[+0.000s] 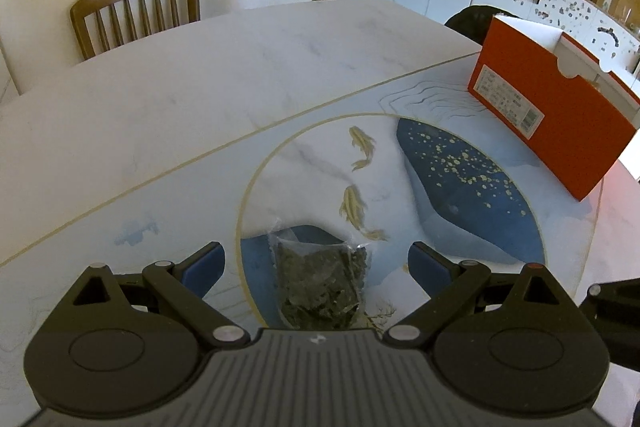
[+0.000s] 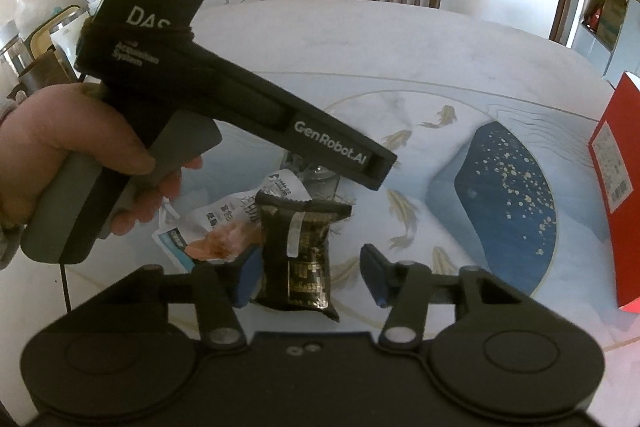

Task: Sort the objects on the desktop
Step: 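Grasp the black snack packet with right tool while left tool grasps the dark seaweed bag, then carry the seaweed bag with left tool while right tool carries the black packet into the shoebox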

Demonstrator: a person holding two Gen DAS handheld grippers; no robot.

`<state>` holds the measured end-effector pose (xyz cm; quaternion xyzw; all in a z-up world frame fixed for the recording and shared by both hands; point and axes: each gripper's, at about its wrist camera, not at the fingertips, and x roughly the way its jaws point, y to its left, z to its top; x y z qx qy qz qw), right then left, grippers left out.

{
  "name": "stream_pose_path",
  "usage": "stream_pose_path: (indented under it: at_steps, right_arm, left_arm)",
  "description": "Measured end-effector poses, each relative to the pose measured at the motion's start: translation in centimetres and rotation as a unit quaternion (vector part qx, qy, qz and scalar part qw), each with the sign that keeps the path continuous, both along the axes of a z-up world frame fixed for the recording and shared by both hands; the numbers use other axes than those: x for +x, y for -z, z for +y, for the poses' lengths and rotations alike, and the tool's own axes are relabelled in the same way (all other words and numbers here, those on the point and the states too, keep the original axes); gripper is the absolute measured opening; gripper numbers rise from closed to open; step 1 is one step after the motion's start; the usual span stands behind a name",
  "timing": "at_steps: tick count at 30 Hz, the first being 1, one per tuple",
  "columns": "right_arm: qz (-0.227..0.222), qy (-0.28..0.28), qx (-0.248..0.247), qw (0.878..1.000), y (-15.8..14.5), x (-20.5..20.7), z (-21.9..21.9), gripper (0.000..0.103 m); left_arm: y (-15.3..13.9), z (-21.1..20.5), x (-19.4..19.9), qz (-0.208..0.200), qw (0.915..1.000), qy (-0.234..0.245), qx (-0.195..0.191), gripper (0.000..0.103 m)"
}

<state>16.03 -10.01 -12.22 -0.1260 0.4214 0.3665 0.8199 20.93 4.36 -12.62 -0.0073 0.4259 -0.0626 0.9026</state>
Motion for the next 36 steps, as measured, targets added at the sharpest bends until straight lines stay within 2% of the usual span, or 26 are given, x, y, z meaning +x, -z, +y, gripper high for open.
stream_pose_path:
  at_steps: [4,5,7,9,11,12,23,36]
  right_arm:
    - [0.005,-0.002,0.007,1.0,0.0,0.1,0.0,0.039]
    - [0.007,-0.002,0.009,1.0,0.0,0.1,0.0,0.037]
    - [0.01,-0.001,0.01,1.0,-0.1,0.1,0.0,0.034]
    - [0.011,0.001,0.01,1.0,-0.1,0.1,-0.1,0.033]
    - [0.012,0.002,0.013,1.0,-0.4,0.1,-0.4,0.032]
    - [0.012,0.004,0.014,1.0,-0.5,0.1,-0.6,0.032]
    - [0.005,0.034,0.009,0.999,-1.9,0.8,-4.0,0.03]
    - [-0.008,0.066,0.015,0.998,-3.0,1.5,-7.4,0.029]
  left_arm:
    - [0.3,0.0,0.0,0.001,1.0,0.002,0.005,0.097]
    - [0.3,0.0,0.0,0.0,1.0,0.003,0.002,0.094]
    - [0.3,0.1,0.0,0.003,1.0,0.006,0.002,0.085]
    - [0.4,0.0,0.0,0.004,0.9999,0.009,0.009,0.062]
    - [0.4,0.0,0.0,0.007,0.9999,0.013,0.004,0.048]
    - [0.4,-0.1,-0.1,0.006,0.9999,0.014,0.004,0.045]
    - [0.0,-0.5,-0.4,0.002,0.9998,0.008,0.019,0.035]
    - [-1.9,-1.8,-2.1,-0.007,0.9998,0.014,0.011,0.034]
